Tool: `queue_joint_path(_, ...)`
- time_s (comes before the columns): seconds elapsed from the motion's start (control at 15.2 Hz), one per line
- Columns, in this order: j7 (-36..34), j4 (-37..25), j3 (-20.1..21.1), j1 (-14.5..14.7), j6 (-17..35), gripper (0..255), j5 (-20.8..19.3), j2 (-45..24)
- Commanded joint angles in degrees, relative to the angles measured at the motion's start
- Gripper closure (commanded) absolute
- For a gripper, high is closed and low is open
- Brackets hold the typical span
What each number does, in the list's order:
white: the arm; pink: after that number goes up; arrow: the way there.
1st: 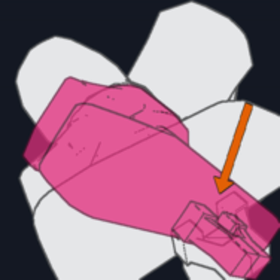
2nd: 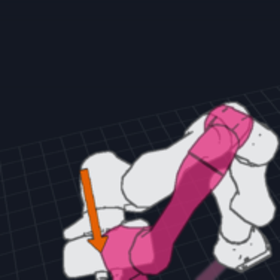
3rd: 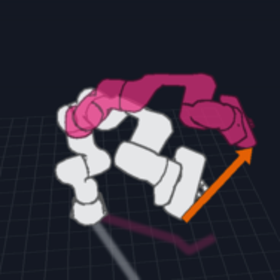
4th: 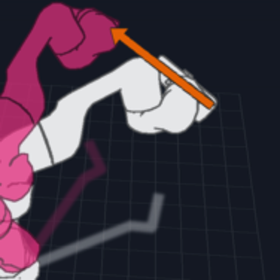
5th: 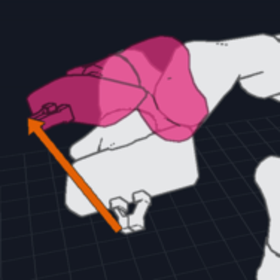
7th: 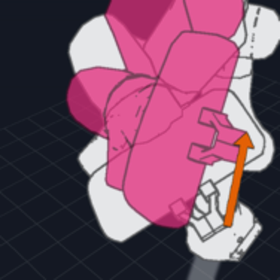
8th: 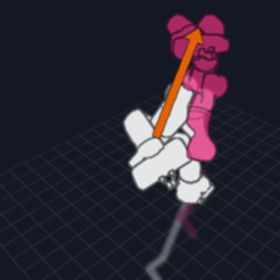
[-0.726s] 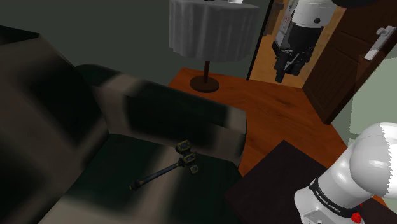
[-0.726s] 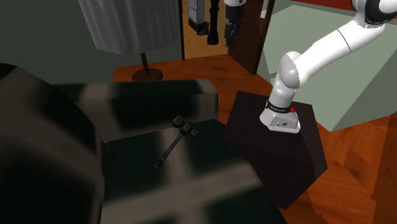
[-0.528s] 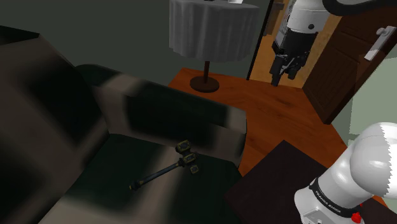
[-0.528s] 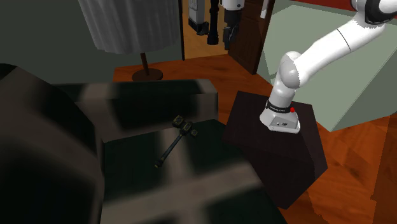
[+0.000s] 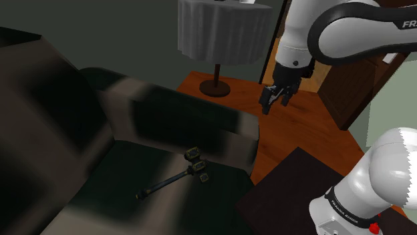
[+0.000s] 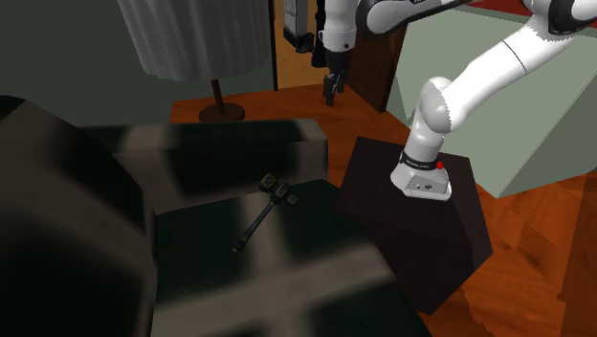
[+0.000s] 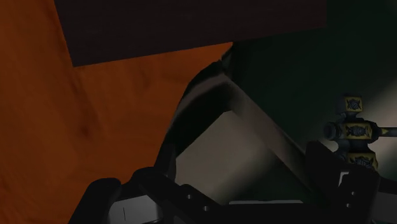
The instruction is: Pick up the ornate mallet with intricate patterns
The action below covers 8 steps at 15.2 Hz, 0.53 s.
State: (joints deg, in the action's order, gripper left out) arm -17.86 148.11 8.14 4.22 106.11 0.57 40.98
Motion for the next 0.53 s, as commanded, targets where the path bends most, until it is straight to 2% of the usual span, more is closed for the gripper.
queue_joint_path(0.0,-2.3,1.4,2.0,0.7,3.9,0,0.9,-2.1)
queue_joint_path(0.46,-10.8,4.1,9.5,2.2,17.6,0,2.4,-12.4)
